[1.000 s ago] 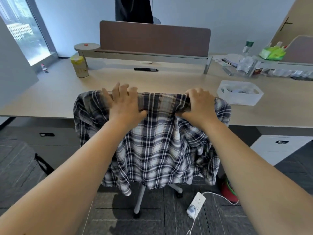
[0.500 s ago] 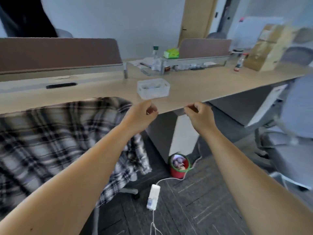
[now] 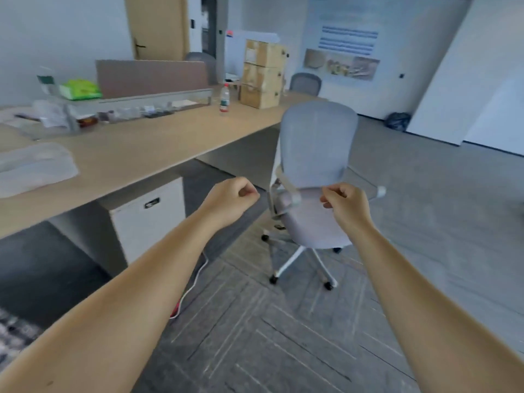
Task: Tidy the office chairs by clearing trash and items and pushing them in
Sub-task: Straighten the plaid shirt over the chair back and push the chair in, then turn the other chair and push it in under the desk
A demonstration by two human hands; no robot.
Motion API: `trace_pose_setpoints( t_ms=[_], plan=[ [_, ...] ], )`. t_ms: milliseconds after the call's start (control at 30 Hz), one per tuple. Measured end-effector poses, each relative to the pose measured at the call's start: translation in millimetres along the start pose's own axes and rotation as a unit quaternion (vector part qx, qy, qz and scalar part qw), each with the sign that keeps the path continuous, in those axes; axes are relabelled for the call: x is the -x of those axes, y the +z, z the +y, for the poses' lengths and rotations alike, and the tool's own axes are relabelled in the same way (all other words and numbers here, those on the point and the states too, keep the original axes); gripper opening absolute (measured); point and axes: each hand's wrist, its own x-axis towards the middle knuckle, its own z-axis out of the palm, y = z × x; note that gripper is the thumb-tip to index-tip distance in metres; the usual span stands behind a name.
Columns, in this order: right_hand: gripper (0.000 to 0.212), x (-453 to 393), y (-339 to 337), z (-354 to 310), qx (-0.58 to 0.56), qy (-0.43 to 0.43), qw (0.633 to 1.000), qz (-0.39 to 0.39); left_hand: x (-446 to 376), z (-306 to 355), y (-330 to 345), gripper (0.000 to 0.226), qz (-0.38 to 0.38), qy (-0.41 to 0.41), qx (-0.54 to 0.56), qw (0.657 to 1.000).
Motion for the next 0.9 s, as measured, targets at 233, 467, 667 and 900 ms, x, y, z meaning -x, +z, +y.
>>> trace_pose_setpoints(
  t_ms=[233,467,667,900],
  plan=[
    [0.025,-51.2,-90.8,74.2,-0.007,0.080,0.994,0.071,-70.2,65.9,100.4,0.022,-0.073,0.032,0.013,0.997],
    [0.013,-124.8,-127.7,131.0,0.004,0.125,0.988,0.091,-155.4,94.2,183.9,0.016,-0.116,0.045,0.038,0.992],
    [0.024,-232.0,-145.2,164.7,0.034,0.149,0.984,0.090,-264.5,103.2,241.2,0.015,-0.129,0.036,0.061,0.989],
    [0.016,-345.1,-182.1,186.5,0.038,0.170,0.979,0.107,-385.8,130.0,295.3,0.011,-0.146,0.026,0.078,0.986]
  ],
)
